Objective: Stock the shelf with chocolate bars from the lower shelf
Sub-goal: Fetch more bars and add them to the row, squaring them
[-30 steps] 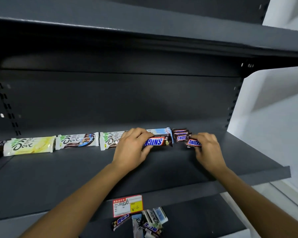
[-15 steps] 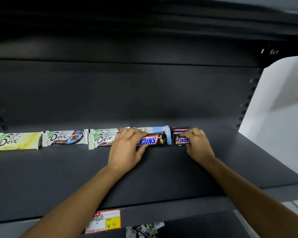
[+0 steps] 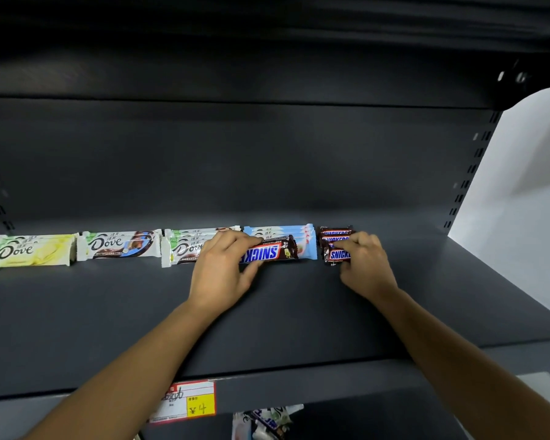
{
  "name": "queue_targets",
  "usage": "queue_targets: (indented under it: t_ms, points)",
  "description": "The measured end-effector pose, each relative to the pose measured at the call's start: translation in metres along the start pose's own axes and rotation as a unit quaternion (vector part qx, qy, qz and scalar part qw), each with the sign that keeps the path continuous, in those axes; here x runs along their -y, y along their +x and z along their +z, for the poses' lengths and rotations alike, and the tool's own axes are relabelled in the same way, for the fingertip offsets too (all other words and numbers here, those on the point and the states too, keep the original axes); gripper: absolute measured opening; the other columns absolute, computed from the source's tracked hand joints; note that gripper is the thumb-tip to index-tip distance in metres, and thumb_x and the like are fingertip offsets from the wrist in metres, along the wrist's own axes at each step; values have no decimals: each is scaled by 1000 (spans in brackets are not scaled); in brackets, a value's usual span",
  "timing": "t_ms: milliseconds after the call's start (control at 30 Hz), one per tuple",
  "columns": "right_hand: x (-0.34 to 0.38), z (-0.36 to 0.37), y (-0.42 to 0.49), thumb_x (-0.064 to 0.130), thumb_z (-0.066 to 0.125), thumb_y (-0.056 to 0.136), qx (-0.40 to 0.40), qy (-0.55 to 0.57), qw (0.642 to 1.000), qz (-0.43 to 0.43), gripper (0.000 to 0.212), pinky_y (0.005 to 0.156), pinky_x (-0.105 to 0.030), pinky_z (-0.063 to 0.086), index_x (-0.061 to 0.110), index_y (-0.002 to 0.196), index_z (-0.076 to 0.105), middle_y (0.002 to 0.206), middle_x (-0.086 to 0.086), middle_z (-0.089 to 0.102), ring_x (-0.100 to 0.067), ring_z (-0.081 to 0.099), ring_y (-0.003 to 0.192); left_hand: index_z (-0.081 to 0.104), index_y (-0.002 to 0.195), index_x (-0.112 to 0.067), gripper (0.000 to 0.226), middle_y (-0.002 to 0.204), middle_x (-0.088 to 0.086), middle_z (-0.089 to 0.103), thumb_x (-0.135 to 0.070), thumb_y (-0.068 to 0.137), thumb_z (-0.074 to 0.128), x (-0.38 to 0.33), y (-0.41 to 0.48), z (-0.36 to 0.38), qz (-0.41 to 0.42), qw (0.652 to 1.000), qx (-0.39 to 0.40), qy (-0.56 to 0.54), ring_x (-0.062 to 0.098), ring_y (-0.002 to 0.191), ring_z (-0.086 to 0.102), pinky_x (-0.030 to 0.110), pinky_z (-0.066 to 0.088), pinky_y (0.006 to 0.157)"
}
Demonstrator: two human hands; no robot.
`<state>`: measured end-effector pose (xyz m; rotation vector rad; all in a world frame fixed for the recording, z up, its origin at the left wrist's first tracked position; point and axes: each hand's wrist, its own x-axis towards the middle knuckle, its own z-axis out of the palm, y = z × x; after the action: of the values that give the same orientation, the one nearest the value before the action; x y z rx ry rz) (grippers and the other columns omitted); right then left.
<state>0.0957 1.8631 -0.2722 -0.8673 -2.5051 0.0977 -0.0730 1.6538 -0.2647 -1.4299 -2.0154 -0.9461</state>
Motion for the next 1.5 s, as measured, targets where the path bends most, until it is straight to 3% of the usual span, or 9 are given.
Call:
queue_targets:
  t_ms: [333, 500, 633, 733, 833, 900, 1000, 1233, 1500]
  points:
    - [3, -3, -3, 10, 62, 76, -55, 6, 998, 10, 45, 88, -40, 36, 13, 121, 59, 117, -7, 54, -26, 45, 110, 66, 104, -14, 34, 102, 2, 69, -32, 76, 62, -2, -3, -5, -31, 999, 0, 15, 23, 92, 64, 32, 50, 83]
    - [24, -13, -5, -1, 62, 71, -130, 115, 984, -29, 38, 83, -37, 42, 11, 107, 66, 106, -8, 58, -29, 52, 99, 64, 103, -14, 32, 97, -1, 68, -28, 75, 69, -16, 4, -13, -50, 998, -17, -18, 22, 88, 64, 31, 51, 76]
    - [65, -27, -13, 5, 60, 74, -120, 236, 959, -98, 35, 80, -33, 51, 12, 107, 64, 101, -3, 61, -15, 60, 86, 62, 110, -18, 43, 93, -8, 66, -22, 70, 79, -39, 15, -18, -146, 982, -21, -115, 11, 86, 62, 28, 49, 78]
    - [96, -32, -25, 19, 57, 73, -64, 290, 947, -120, 47, 84, -31, 50, 14, 120, 55, 108, -1, 60, -14, 60, 92, 62, 100, -22, 34, 81, -14, 63, -24, 71, 80, -53, 22, -17, -272, 939, -12, -209, 10, 74, 62, 27, 51, 74]
    - [114, -32, -36, 20, 64, 73, -3, 285, 948, -137, 63, 95, -32, 45, 18, 132, 42, 123, 1, 52, -16, 54, 109, 63, 96, -9, 30, 74, -4, 65, -18, 73, 79, -61, 24, -18, -404, 831, -36, -382, 17, 74, 67, 36, 57, 77]
    - [119, -31, -40, 16, 67, 75, 12, 248, 958, -145, 71, 99, -29, 40, 17, 138, 35, 131, -1, 46, -19, 46, 119, 59, 95, -1, 27, 70, 1, 65, -13, 77, 76, -64, 23, -21, -449, 761, -44, -465, 20, 71, 69, 36, 59, 71]
    - [125, -29, -43, 14, 66, 79, -15, 200, 968, -150, 73, 99, -31, 37, 13, 142, 31, 135, -7, 45, -23, 43, 124, 55, 82, -8, 21, 71, 4, 66, -17, 79, 74, -67, 16, -28, -474, 717, -48, -509, 15, 68, 68, 26, 56, 61]
    - [143, -25, -50, 16, 66, 82, -79, 172, 969, -156, 38, 78, -40, 50, 13, 118, 54, 116, -5, 55, -26, 55, 105, 56, 89, -8, 25, 84, 6, 70, -32, 89, 62, -48, -2, -46, -478, 706, -76, -517, 9, 70, 66, 21, 56, 66]
    - [199, -22, -54, 15, 69, 80, -103, 187, 965, -151, 39, 73, -39, 53, 19, 119, 61, 113, -5, 53, -26, 61, 92, 60, 90, -15, 6, 74, 0, 64, -20, 91, 60, 5, -28, -99, -465, 730, -148, -478, 6, 63, 59, 23, 54, 69]
